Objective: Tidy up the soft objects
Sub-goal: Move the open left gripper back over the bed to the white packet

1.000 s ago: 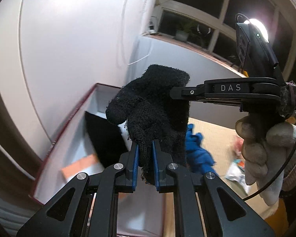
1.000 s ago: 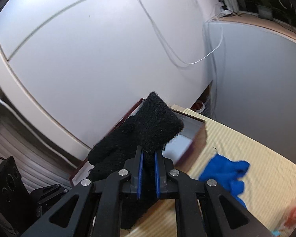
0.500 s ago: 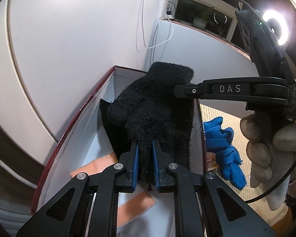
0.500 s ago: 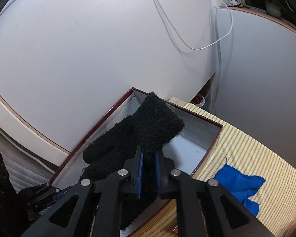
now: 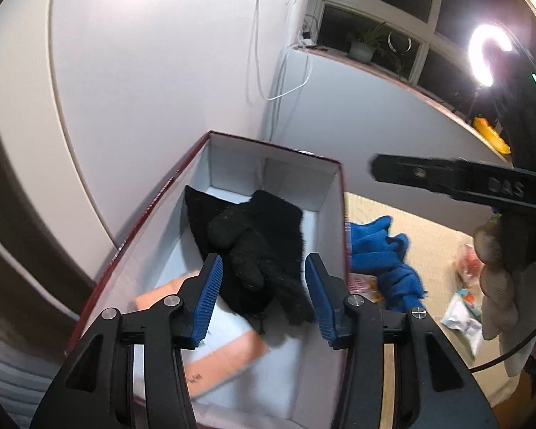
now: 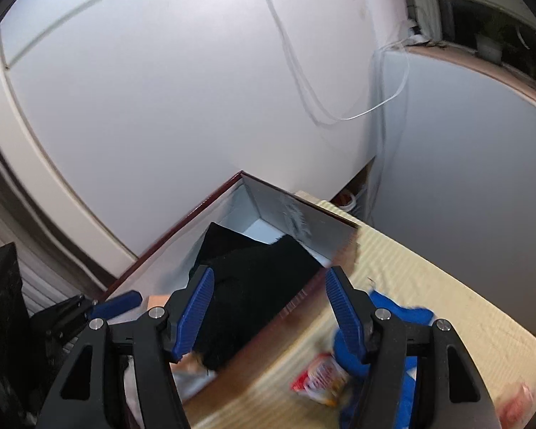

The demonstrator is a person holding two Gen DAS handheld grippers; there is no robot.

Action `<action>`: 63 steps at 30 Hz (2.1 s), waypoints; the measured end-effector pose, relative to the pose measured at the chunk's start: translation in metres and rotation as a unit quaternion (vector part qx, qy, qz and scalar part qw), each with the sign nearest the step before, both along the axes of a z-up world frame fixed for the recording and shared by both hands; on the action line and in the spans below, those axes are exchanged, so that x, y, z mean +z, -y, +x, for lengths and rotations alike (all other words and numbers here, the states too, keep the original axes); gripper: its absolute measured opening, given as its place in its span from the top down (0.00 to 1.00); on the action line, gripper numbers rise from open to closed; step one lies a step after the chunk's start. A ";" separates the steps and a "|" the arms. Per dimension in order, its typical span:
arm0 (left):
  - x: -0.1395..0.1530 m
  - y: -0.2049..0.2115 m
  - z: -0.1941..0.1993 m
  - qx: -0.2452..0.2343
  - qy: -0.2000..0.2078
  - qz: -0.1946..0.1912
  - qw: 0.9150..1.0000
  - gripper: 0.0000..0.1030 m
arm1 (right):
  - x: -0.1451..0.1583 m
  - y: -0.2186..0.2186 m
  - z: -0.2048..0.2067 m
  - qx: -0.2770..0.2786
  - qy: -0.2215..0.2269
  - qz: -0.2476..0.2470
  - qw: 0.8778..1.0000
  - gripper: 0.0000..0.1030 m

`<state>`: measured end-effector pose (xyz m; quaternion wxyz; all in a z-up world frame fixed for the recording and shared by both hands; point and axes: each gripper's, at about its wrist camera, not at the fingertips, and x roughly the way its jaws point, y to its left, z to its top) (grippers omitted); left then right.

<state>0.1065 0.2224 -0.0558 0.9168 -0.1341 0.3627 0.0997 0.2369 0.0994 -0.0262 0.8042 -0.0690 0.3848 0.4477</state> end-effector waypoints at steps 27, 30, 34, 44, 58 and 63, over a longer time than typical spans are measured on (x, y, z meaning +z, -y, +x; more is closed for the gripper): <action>-0.042 0.195 -0.002 -0.198 -0.031 -0.085 0.976 0.54 | -0.029 0.341 -0.047 -0.194 0.015 -0.014 0.981 0.28; -0.053 0.219 0.002 -0.215 -0.047 -0.090 0.971 0.54 | -0.036 0.347 -0.035 -0.202 0.005 -0.015 0.979 0.28; -0.060 0.241 0.009 -0.231 -0.064 -0.083 0.967 0.54 | -0.042 0.344 -0.019 -0.191 0.002 -0.022 0.981 0.28; -0.073 0.267 0.036 -0.250 -0.104 -0.106 0.957 0.54 | -0.054 0.309 0.027 -0.142 0.019 -0.076 0.987 0.28; -0.076 0.295 0.103 -0.258 -0.126 -0.031 0.957 0.54 | -0.062 0.302 0.060 -0.133 0.013 -0.085 0.987 0.28; -0.072 0.298 0.138 -0.314 -0.147 -0.027 0.938 0.55 | -0.058 0.327 0.061 -0.161 -0.006 -0.054 0.985 0.28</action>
